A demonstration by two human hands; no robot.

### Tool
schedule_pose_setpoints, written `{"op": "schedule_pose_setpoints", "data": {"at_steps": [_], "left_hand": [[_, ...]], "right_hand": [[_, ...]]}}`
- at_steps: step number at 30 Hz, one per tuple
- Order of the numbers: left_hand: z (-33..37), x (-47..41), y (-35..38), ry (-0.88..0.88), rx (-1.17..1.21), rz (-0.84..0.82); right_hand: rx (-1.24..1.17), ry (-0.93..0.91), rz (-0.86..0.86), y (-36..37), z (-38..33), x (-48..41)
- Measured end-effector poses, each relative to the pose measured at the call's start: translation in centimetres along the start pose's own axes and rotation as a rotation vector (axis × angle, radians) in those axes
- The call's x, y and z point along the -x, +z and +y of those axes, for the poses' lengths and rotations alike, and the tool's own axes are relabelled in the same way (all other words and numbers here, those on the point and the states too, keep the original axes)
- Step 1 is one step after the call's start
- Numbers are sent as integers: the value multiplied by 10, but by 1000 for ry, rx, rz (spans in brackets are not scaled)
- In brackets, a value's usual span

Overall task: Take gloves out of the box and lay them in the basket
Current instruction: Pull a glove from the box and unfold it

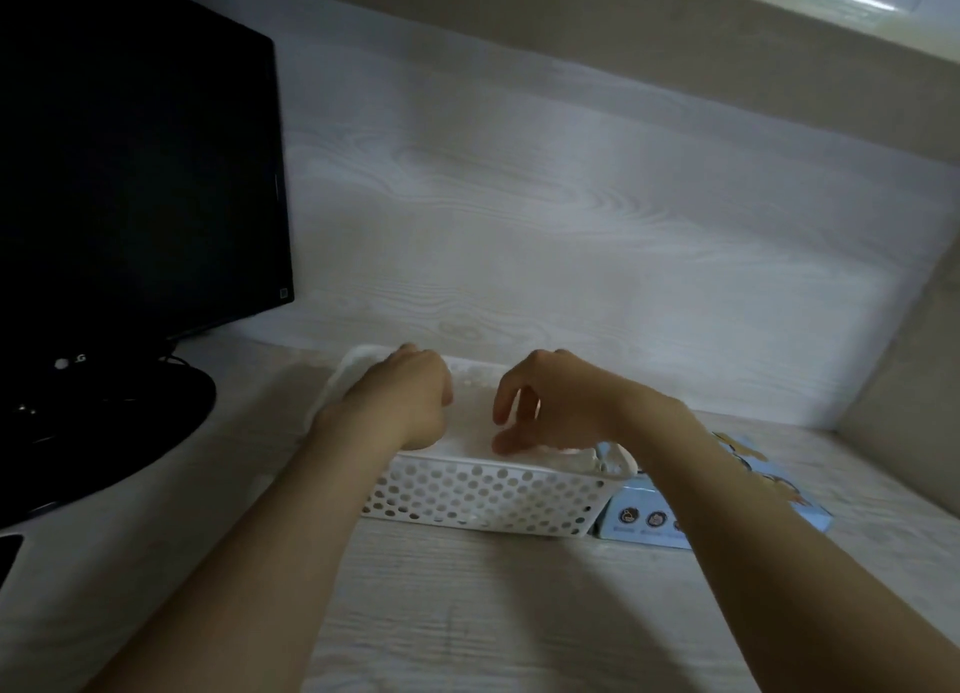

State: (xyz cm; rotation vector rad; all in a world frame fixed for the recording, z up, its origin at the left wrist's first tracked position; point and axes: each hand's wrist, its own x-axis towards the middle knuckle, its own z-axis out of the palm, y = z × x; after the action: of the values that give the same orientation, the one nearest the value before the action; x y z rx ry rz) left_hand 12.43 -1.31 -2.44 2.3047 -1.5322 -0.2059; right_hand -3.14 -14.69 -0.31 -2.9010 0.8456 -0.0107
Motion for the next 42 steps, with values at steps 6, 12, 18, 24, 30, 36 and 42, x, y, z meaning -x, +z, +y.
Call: {"op": "schedule_pose_setpoints", "data": {"at_steps": [6,12,18,24,30,36,42], "left_hand": [[-3,-8,2,-57,0,-293],[-5,-14,7,-62,-64,-292],[10,-1,10,-87,-166,-16],[60,25,21,73,-172,515],[85,35,64,461,-173,676],[99,25,97,668,-223,720],[94,19,102,748,-215,696]], "right_hand": [[-53,78,-41,21,2,7],[57,105,-140,32,-2,0],[-25,99,-30,30,-2,4],[-274,127,758,26,-3,21],[-245,196,941,28,41,50],[-147,479,808,34,101,82],[-194,459,511,43,113,83]]}}
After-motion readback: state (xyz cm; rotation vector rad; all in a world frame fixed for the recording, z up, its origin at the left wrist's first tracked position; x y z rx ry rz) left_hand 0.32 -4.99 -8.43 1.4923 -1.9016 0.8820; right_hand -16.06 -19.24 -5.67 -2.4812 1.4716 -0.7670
